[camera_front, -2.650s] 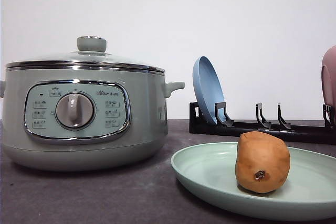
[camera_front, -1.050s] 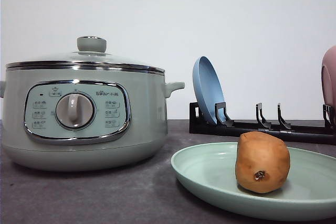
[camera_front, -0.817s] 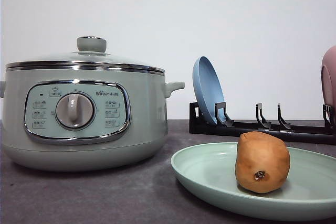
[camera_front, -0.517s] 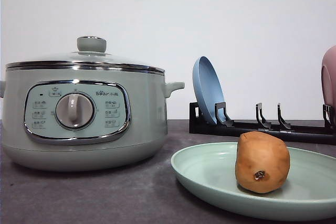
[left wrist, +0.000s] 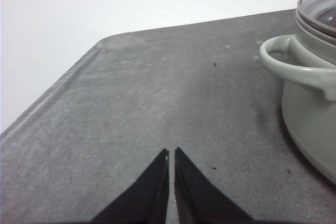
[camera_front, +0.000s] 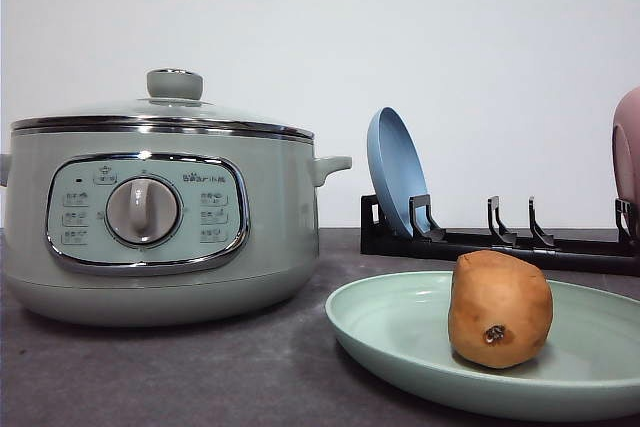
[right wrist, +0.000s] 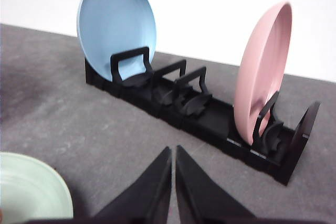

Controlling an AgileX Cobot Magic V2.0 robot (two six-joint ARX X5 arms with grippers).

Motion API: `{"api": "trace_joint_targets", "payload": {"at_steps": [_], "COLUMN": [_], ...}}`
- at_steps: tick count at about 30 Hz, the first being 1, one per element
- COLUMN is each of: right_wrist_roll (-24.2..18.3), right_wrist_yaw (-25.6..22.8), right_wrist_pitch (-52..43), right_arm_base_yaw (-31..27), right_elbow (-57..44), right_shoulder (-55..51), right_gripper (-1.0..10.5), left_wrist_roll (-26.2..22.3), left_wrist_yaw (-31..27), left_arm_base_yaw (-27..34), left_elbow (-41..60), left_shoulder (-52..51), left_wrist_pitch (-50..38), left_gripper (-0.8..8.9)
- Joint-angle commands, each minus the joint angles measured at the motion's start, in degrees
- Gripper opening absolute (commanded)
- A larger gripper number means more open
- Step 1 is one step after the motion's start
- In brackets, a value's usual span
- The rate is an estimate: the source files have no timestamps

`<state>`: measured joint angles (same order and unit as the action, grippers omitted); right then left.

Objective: The right arm pick the green plate and place it on desk, then the left arm uncap open the steamer lid, the right arm pick the potato and place it on the plate, then the right arm cap close the steamer lid

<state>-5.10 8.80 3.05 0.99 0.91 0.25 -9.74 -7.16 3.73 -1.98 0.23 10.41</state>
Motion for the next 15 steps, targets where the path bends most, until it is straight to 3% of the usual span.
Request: {"api": "trace_joint_targets", "payload": {"at_steps": [1, 15], "right_wrist_roll": [0.6, 0.6], "right_wrist_yaw": [0.0, 0.0], "right_wrist_pitch": [-1.6, -1.7], "right_arm_base_yaw": [-0.1, -0.1], "right_elbow": [-0.3, -0.3], "right_shoulder": [-0.1, -0.1], "right_gripper": [0.1, 0.1], "left_wrist_roll": [0.2, 0.2], "left_wrist_yaw": [0.0, 0.0], "left_arm_base_yaw": [0.1, 0.1], "left_elbow": [1.0, 1.0], "left_shoulder": [0.0, 0.0], "left_wrist_pitch": [0.6, 0.6], "left_gripper": [0.17, 0.17]}}
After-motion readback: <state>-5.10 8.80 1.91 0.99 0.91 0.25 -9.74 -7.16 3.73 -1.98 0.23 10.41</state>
